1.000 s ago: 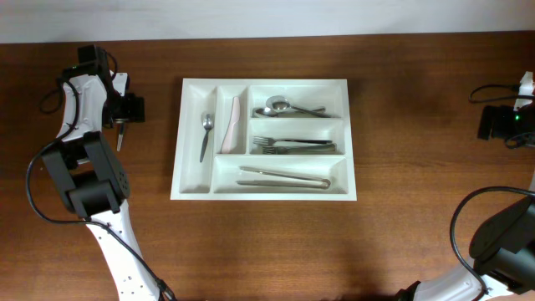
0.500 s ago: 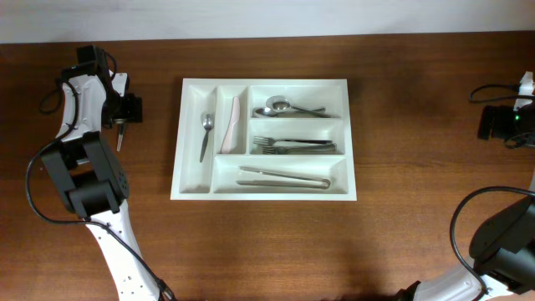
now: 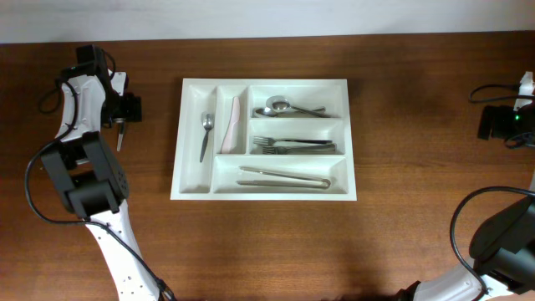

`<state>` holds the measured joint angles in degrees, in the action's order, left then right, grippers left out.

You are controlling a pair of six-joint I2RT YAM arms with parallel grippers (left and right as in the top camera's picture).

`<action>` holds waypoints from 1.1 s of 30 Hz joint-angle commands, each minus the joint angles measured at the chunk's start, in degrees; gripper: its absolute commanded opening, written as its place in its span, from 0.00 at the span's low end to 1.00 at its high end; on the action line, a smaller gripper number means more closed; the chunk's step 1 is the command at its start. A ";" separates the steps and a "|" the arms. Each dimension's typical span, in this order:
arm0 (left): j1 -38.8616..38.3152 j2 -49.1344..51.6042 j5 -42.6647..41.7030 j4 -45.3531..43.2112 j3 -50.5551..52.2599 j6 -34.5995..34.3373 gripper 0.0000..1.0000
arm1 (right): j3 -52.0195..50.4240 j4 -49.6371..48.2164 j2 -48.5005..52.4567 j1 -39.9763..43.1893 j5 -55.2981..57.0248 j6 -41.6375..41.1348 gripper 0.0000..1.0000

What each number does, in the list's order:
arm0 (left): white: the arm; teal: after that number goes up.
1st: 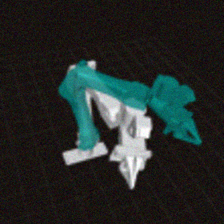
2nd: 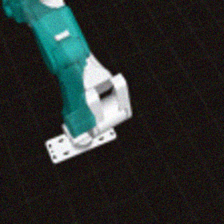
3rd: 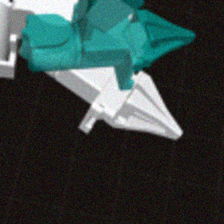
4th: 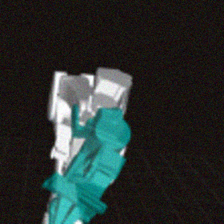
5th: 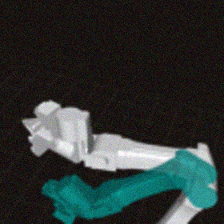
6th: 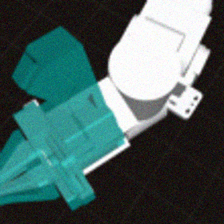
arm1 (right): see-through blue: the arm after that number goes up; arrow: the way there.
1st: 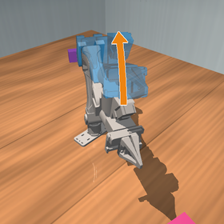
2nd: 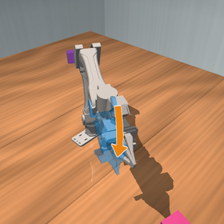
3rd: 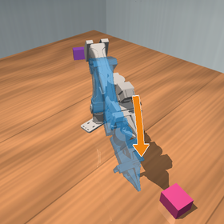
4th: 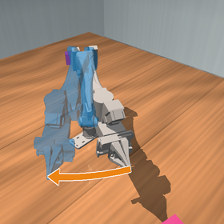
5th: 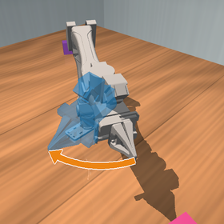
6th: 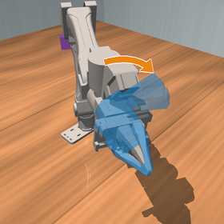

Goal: Pack container
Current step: 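Align the left gripper over the silver spoon handle and lower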

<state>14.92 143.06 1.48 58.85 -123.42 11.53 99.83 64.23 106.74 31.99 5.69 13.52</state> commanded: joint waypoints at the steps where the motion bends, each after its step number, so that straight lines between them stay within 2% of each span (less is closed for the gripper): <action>1: 0.87 1.64 -0.72 -0.17 0.48 -0.35 0.80 | -0.09 0.00 -0.11 -0.09 0.31 -0.33 0.99; 6: 1.60 1.64 -3.76 -0.17 0.48 -0.33 0.80 | -0.11 0.00 -0.11 -0.09 0.31 -0.31 0.99; 33: 2.14 4.17 -4.72 0.52 0.48 -0.07 0.78 | -0.09 0.00 -0.11 -0.09 0.31 -0.31 0.99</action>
<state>16.58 143.59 -1.74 58.89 -123.48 11.53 99.83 64.23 106.74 31.99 5.69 13.50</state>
